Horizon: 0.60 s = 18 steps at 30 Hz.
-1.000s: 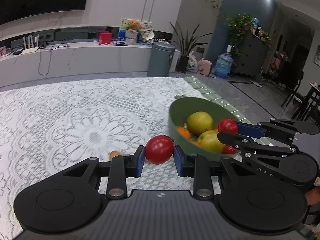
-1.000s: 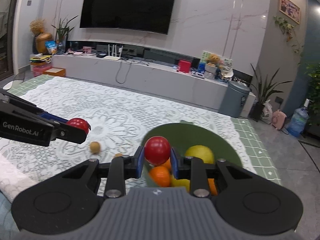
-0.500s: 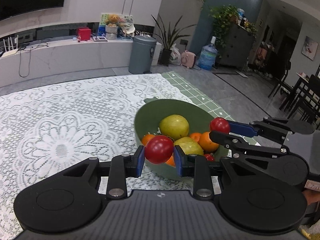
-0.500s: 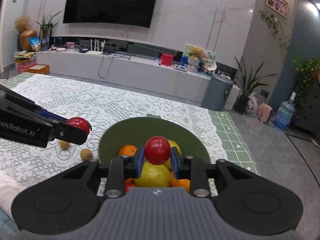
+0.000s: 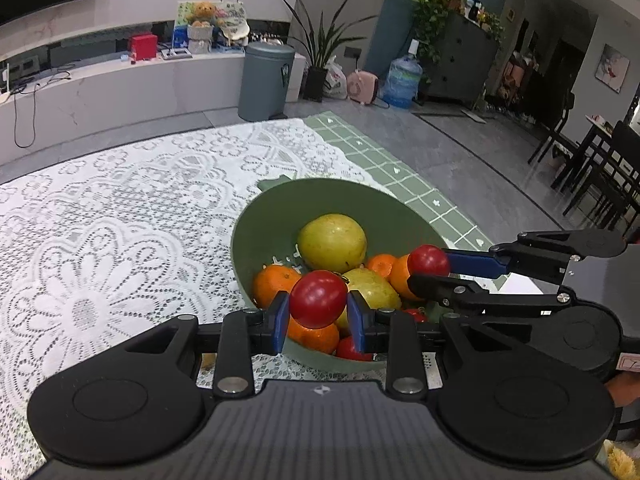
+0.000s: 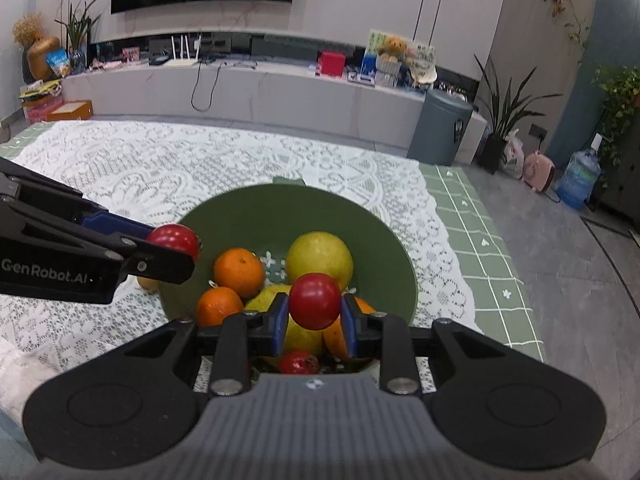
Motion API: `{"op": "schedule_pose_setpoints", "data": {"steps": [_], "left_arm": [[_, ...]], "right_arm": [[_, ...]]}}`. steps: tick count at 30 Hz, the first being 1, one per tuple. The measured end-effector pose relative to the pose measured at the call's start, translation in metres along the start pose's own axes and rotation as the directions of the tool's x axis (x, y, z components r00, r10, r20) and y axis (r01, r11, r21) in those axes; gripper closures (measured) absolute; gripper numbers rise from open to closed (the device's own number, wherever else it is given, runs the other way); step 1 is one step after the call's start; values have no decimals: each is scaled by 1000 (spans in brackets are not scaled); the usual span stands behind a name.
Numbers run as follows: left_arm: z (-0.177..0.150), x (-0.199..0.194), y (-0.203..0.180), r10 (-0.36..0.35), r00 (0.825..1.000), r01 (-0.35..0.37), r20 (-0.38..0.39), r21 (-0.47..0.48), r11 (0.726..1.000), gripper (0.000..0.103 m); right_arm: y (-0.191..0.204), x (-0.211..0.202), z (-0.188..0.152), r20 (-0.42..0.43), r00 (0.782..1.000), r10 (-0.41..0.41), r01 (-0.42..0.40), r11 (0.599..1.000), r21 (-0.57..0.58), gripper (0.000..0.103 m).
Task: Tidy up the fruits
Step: 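Lower both cherry tomatoes into the colander and open both tools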
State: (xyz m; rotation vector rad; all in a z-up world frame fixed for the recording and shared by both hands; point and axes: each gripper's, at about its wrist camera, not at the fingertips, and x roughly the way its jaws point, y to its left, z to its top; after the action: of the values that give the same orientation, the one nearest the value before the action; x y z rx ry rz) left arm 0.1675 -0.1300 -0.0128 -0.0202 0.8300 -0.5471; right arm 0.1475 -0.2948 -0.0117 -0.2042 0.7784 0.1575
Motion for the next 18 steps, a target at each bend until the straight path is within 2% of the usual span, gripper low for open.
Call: {"op": "schedule_pose_setpoints", "data": {"steps": [9,18], "left_arm": [[1,23,4,-9,998,10,-60,6,1000,69],[1,35,2,-32,995,34,-91,20,999,68]], "right_arm": [[-7,20,0,-72,997,-1,1,1000,3,78],[-4,29,4,-83,997,-4,0,999,-47,78]]}}
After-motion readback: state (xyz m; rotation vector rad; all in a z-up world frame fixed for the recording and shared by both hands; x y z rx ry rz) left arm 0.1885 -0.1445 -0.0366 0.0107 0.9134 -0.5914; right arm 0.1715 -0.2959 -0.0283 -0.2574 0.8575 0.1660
